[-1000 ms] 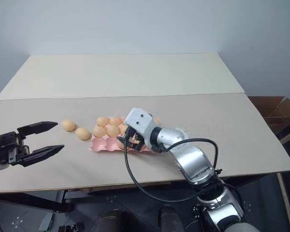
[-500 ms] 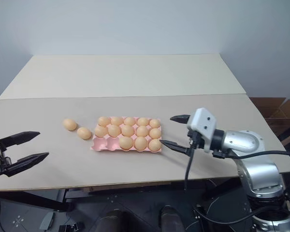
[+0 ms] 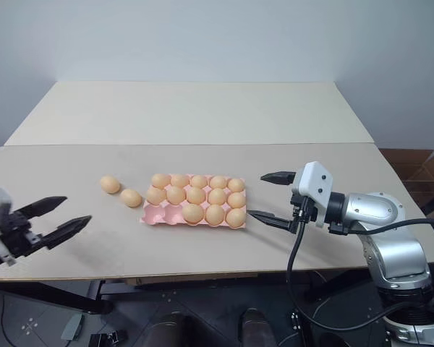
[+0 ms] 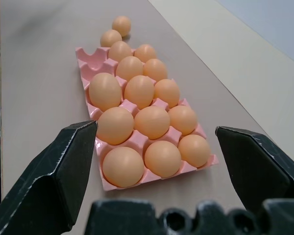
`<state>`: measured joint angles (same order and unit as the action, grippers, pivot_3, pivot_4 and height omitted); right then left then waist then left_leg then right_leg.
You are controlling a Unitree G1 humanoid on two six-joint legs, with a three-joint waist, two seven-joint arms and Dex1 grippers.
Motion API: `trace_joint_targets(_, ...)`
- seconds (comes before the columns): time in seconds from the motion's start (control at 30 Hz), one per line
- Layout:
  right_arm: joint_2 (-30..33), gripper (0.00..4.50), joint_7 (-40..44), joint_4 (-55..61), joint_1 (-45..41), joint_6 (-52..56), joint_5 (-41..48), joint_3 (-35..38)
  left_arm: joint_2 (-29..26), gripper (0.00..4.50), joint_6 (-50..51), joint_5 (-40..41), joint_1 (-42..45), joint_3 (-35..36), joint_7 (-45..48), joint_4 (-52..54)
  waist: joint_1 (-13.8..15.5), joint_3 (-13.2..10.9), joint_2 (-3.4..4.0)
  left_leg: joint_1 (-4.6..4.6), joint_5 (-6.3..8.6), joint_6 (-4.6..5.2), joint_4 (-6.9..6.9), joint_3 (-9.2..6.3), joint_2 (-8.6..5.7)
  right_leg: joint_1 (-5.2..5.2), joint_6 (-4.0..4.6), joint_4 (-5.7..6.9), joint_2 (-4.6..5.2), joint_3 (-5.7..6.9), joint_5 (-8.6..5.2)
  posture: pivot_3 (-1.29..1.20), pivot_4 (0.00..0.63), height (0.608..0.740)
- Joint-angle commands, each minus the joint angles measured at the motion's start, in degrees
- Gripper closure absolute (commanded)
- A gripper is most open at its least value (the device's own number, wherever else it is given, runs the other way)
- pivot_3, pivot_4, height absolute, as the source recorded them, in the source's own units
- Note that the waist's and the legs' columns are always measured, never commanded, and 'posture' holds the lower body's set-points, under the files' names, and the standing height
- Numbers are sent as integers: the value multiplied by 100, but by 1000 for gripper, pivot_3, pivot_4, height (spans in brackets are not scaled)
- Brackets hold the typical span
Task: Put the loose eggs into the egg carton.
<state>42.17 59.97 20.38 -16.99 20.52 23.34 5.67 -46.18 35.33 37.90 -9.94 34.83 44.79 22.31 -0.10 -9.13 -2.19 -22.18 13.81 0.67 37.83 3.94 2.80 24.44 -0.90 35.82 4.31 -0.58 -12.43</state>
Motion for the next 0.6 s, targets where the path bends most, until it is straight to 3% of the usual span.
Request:
trace_joint_targets(0.03,103,25,21,111,-60,-146,121,144,32,0,186,-279,390,-363,-663,129,-1,1,-1,-1,0,0,0,0,1,0,-1,0,-2,1,1,0,150,740)
trace_joint_targets(0.2,132,25,-2,154,-56,-160,145,122,112,0,586,-771,1571,-913,-1638,-576,13,0,-2,0,-1,0,0,-6,0,-2,-10,2,-6,5,13,0,150,740)
trace_joint_targets(0.6,71,25,-169,326,35,-169,174,123,401,0,1246,-1548,3950,-2162,-2179,-2924,24,-1,-7,-5,0,0,1,-8,-11,-8,-23,-7,-2,5,20,0,150,740)
